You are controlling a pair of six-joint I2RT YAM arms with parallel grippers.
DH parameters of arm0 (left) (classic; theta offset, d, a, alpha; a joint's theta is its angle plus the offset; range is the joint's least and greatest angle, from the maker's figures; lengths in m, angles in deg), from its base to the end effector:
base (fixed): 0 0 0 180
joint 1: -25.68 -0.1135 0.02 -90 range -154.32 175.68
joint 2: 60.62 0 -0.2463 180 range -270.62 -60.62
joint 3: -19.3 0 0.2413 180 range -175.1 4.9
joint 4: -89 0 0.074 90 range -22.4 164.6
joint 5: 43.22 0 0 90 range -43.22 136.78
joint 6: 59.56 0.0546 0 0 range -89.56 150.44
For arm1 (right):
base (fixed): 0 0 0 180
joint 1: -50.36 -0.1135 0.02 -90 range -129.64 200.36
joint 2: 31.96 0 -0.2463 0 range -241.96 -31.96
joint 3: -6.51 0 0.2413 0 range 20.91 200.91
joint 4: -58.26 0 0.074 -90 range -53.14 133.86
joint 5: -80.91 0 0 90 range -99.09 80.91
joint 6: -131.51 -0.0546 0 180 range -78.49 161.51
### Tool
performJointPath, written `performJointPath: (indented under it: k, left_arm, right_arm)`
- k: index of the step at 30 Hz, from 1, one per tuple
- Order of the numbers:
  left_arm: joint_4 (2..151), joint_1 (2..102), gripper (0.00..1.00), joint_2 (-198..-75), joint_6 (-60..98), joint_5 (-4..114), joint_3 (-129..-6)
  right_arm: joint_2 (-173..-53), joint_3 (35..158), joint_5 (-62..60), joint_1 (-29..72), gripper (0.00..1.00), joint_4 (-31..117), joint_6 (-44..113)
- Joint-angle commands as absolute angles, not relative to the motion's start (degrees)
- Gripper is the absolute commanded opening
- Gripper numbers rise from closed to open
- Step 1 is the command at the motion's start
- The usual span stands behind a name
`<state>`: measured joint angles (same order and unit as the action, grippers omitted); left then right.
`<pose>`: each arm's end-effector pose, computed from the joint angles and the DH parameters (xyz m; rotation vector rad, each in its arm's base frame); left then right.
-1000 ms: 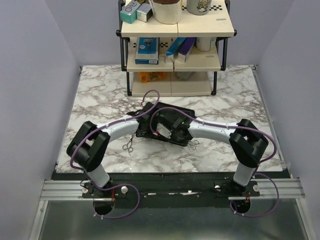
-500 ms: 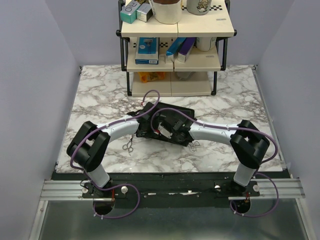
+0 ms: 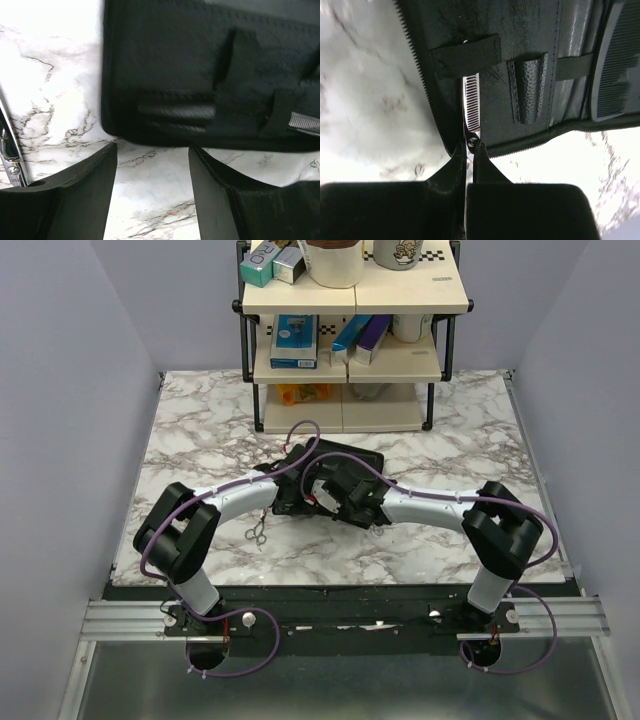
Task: Sort the hair-cutting tools
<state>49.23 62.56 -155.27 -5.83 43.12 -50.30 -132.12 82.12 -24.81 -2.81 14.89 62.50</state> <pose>0.2526 -0.1852 0.1405 -0.0050 2.7363 -0.2939 0.2100 0.2557 0.1384 -1.5640 2.1896 -0.2113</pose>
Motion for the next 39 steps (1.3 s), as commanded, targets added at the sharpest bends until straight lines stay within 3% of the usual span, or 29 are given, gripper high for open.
performJointPath:
  k: [1, 15, 24, 30, 31, 32, 33, 35, 39]
  left_arm:
    - [48.32, 63.47, 0.66, -155.8, -5.33, 43.71, -49.94]
    - [47.45, 63.64, 0.66, -154.84, -5.42, 42.75, -50.73]
    - [41.47, 63.21, 0.67, -148.96, -5.68, 38.0, -53.11]
    - [38.05, 60.22, 0.68, -141.83, -5.24, 36.15, -54.06]
    - [37.78, 59.52, 0.68, -141.05, -4.89, 36.15, -54.33]
    - [37.51, 58.82, 0.68, -140.69, -4.28, 36.67, -54.68]
    - [37.16, 57.33, 0.68, -140.25, -4.01, 37.11, -55.03]
    - [37.33, 56.01, 0.68, -138.76, -3.66, 37.82, -55.3]
    - [38.12, 54.16, 0.68, -136.21, -3.4, 40.01, -54.78]
  right_arm:
    - [-130.49, 81.37, -22.01, -2.55, 0.01, 25.67, 65.14]
    - [-128.81, 79.09, -25.17, -2.47, 0.01, 19.52, 69.98]
    - [-130.84, 81.72, -26.22, -2.47, 0.01, 18.2, 70.33]
    - [-125.49, 80.5, -28.51, -2.29, 0.01, 16.88, 67.53]
    - [-124.43, 80.41, -28.51, -2.03, 0.03, 16.96, 66.65]
    - [-123.64, 80.32, -30.34, -1.68, 0.14, 17.23, 63.68]
    - [-121.89, 80.23, -32.1, -1.24, 0.36, 17.92, 61.83]
    - [-120.3, 80.23, -35.96, -0.62, 0.4, 18.11, 57.96]
    - [-116.08, 79.97, -36.5, 2.71, 0.35, 18.37, 51.98]
